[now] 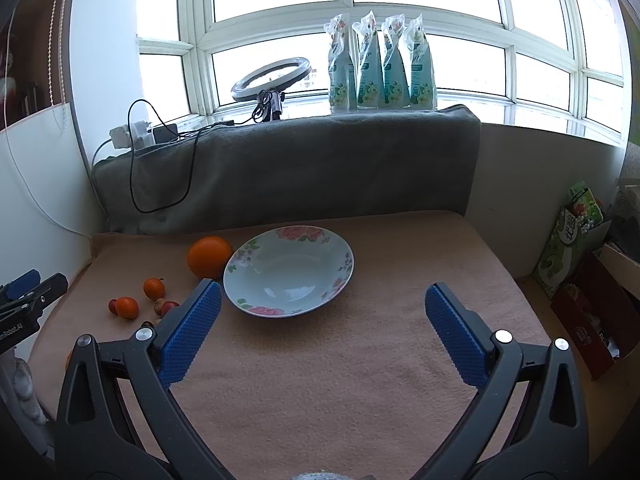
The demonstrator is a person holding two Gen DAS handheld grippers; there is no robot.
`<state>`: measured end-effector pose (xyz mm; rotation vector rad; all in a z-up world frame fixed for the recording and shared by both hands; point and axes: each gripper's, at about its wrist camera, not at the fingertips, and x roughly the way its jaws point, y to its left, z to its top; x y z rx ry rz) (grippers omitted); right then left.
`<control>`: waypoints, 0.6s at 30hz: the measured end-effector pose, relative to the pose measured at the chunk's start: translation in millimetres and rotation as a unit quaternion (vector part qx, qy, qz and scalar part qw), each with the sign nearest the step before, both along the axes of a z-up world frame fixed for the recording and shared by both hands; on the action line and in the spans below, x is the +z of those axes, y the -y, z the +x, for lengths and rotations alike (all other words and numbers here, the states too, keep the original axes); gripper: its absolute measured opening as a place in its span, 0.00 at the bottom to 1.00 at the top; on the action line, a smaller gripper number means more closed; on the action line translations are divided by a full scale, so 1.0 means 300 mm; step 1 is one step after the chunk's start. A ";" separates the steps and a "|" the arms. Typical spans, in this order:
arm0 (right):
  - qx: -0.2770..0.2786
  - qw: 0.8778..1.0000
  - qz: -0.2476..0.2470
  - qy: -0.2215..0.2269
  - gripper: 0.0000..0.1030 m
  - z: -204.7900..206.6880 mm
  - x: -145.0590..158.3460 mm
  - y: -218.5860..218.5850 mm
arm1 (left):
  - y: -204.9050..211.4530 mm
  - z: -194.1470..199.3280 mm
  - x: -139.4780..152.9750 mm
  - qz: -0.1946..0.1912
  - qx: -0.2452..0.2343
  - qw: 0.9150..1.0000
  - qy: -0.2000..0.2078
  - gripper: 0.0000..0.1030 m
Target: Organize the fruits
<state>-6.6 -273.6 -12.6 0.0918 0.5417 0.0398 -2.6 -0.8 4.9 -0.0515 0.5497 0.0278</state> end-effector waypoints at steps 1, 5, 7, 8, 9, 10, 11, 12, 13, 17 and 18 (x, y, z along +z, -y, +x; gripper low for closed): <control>0.000 1.000 0.000 0.000 1.00 0.000 -0.001 -0.001 | 0.000 0.000 0.000 0.000 0.000 1.000 0.000 0.88; -0.001 1.000 0.000 0.000 1.00 0.000 0.000 -0.001 | 0.000 0.000 0.000 0.000 0.000 1.000 0.000 0.88; 0.000 1.000 0.001 0.000 1.00 0.001 0.000 -0.002 | 0.000 0.000 0.000 0.000 0.000 1.000 0.000 0.88; 0.000 1.000 0.000 0.000 1.00 0.001 0.000 -0.002 | -0.001 0.000 0.000 0.000 0.000 1.000 0.000 0.88; 0.000 1.000 0.000 0.000 1.00 0.001 0.001 -0.002 | -0.001 0.001 0.001 0.000 0.000 1.000 0.000 0.88; 0.000 1.000 0.000 0.000 1.00 0.001 0.000 -0.002 | -0.001 0.000 0.000 0.000 0.000 1.000 0.000 0.88; -0.001 1.000 0.000 0.000 1.00 0.001 0.001 -0.001 | -0.001 0.000 0.001 0.000 0.000 1.000 0.000 0.88; -0.001 1.000 0.001 0.000 1.00 0.002 0.000 -0.003 | -0.001 0.002 0.000 0.000 -0.001 1.000 0.000 0.88; 0.000 1.000 0.001 -0.001 1.00 0.002 0.000 -0.003 | 0.000 0.003 0.000 0.001 -0.001 1.000 0.000 0.88; 0.000 1.000 0.001 -0.001 1.00 0.001 0.000 -0.002 | 0.000 0.008 -0.001 0.001 -0.002 1.000 0.000 0.88; 0.000 1.000 0.001 -0.001 1.00 0.001 -0.001 -0.003 | 0.000 0.010 -0.001 0.001 -0.002 1.000 0.000 0.88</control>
